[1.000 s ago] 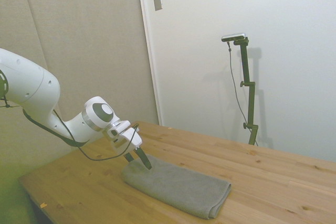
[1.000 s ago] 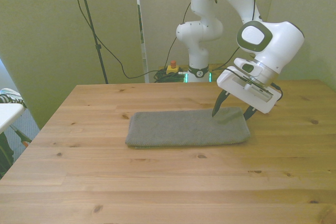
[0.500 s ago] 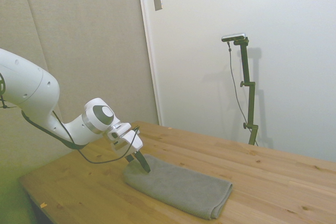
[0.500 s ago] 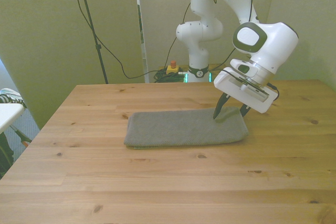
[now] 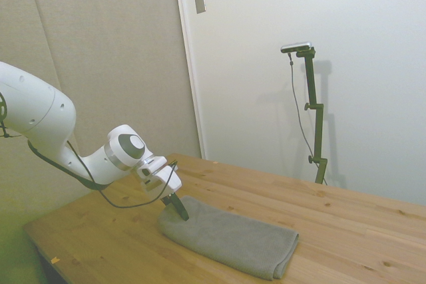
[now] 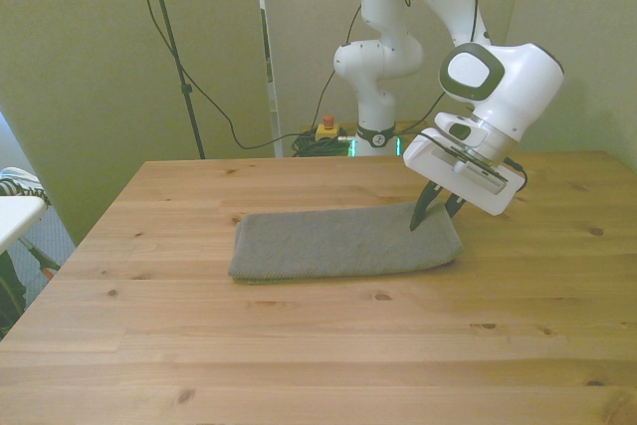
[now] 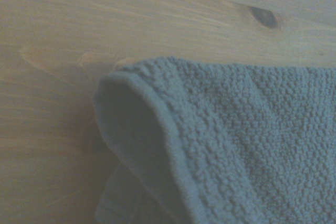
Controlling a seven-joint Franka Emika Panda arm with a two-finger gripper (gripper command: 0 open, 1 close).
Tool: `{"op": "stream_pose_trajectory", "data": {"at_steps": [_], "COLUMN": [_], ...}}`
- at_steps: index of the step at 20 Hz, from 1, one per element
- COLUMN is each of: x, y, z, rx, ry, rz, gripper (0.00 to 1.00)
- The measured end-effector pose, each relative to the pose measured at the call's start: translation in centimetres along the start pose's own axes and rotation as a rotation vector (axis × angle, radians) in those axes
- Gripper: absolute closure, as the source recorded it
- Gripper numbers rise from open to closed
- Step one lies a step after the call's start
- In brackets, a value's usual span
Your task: Fold the towel
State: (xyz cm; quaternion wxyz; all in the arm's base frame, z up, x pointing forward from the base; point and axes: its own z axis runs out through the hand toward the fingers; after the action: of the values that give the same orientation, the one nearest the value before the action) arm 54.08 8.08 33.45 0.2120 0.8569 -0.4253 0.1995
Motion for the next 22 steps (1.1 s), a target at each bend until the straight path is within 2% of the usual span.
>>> {"op": "stream_pose_trajectory", "data": {"at_steps": [5, 11, 22], "x": [0.7, 2.8, 10.8], "y": [0.1, 1.0, 6.9], "z": [-0.1, -1.6, -3.0], "rx": [0.006, 0.029, 0.085], "ry": [0.002, 0.012, -0.047], "rz": [0.008, 0.041, 0.164], "gripper": [1.00, 1.00, 1.00]}}
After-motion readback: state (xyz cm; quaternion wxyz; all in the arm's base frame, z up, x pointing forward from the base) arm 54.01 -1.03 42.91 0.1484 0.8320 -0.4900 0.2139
